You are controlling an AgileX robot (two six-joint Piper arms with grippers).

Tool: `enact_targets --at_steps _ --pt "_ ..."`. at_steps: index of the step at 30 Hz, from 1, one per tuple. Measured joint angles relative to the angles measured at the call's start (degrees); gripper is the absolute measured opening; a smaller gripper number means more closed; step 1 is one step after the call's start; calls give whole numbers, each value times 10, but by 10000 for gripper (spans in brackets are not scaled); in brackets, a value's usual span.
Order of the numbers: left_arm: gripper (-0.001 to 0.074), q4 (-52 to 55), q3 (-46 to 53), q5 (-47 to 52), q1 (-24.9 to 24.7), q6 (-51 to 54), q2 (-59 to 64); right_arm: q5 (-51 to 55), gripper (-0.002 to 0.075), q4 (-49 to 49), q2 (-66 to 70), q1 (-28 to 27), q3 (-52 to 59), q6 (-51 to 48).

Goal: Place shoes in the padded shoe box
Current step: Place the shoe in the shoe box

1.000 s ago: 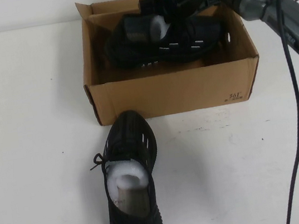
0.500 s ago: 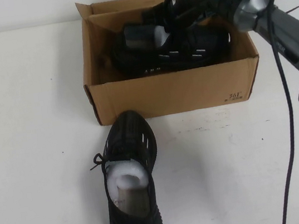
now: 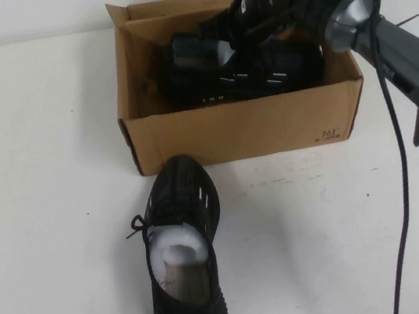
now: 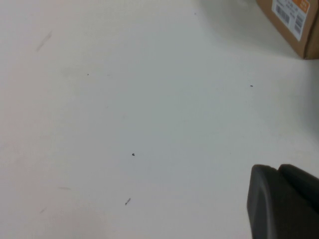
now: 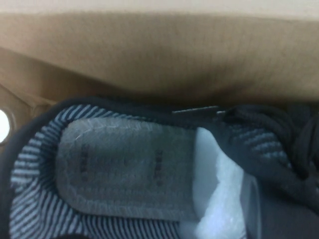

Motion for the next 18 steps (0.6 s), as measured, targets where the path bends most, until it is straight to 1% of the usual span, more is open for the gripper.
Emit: enact_targets --at_steps 8,11,14,16,17,18 --pt "-4 0 0 0 0 0 0 -14 19 7 7 0 0 -22" --pt "-4 0 0 0 0 0 0 -16 59 7 7 0 0 -30" --pt "-4 0 0 0 0 0 0 -25 173 7 7 0 0 -34" --pt "-4 0 0 0 0 0 0 -26 290 6 7 0 0 -35" --pt "-4 0 0 0 0 0 0 -26 337 6 7 0 0 -35" --pt "-4 0 0 0 0 0 0 -26 368 6 7 0 0 -37"
